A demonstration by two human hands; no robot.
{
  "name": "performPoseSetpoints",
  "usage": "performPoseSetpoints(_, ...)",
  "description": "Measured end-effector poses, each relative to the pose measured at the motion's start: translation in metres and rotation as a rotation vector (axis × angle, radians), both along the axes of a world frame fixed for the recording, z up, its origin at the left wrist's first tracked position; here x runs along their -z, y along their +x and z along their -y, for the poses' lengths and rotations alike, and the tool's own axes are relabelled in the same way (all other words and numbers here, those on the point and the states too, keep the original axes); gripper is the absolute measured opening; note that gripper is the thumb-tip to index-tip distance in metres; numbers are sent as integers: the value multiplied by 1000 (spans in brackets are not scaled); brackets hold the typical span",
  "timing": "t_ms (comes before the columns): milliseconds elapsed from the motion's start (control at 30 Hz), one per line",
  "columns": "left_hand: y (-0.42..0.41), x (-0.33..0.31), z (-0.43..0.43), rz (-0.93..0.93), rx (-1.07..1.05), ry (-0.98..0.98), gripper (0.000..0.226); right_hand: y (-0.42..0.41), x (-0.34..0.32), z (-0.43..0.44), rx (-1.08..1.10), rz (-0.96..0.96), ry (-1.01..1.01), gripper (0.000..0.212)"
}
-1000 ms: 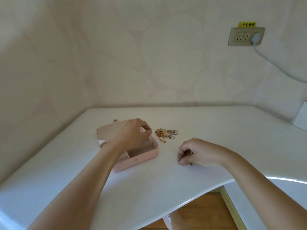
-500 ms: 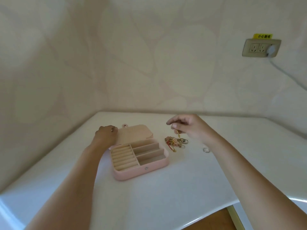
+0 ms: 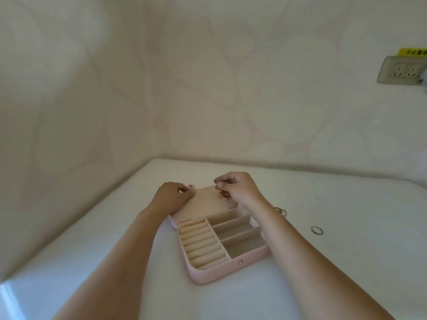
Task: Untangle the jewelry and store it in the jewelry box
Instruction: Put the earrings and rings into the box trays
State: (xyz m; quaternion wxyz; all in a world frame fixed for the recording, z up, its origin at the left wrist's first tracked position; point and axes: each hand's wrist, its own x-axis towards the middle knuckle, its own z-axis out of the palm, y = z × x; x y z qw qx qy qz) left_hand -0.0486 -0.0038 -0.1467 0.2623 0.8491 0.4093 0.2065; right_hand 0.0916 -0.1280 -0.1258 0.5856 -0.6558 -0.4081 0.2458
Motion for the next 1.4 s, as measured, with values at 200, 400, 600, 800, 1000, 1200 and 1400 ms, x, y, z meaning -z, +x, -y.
performPoseSetpoints(200,5,3,-5,175,117,-152,27,-5,14,-5,-4,150,-2,29)
performPoseSetpoints(400,14,0,0,212,71,52,17,-10,11,-1,-32,141,14,27)
performPoseSetpoints(600,28,-6,-3,-6,62,294,17,-19,10,6,10,314,-30,11)
performPoseSetpoints(800,12,-38,-1,167,48,224,17,-25,2,5,-2,264,103,12)
performPoseSetpoints(1000,-30,-73,8,482,81,-508,37,-35,-6,6,20,176,250,13)
performPoseSetpoints(1200,-63,-51,22,485,418,-723,35,-55,-11,9,-49,161,315,17)
performPoseSetpoints(1400,-68,-42,20,422,512,-713,53,-64,-9,12,11,304,287,12)
